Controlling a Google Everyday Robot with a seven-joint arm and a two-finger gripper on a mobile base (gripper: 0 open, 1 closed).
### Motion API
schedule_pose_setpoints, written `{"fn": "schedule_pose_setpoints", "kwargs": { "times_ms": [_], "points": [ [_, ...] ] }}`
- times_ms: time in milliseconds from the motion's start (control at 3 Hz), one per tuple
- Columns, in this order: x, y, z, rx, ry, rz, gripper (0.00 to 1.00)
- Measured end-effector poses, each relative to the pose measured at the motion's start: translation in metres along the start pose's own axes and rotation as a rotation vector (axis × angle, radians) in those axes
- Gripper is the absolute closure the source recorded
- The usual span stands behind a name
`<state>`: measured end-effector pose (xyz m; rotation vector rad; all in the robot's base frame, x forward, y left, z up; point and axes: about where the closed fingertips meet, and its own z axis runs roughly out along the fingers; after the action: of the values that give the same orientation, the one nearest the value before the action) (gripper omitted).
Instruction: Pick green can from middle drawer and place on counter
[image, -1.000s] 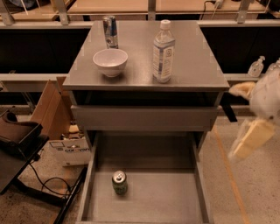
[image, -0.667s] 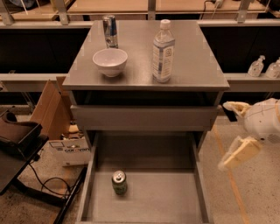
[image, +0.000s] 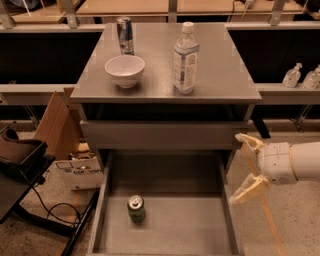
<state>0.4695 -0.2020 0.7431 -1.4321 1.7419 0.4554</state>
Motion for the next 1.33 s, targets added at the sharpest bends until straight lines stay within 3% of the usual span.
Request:
{"fn": "schedule_pose_setpoints", "kwargs": {
  "times_ms": [333,667,1000,1333],
  "points": [
    [0.0,0.0,0.0,0.0,0.0,0.0,0.0],
    [0.009,0.002,0.033,-0.029,-0.034,-0.003,0.0],
    [0.031,0.018,0.133,-0.117,-0.109,-0.004,0.0],
    [0.043,0.038,0.2,-0.16,-0.151,0.013,0.0]
  ]
}}
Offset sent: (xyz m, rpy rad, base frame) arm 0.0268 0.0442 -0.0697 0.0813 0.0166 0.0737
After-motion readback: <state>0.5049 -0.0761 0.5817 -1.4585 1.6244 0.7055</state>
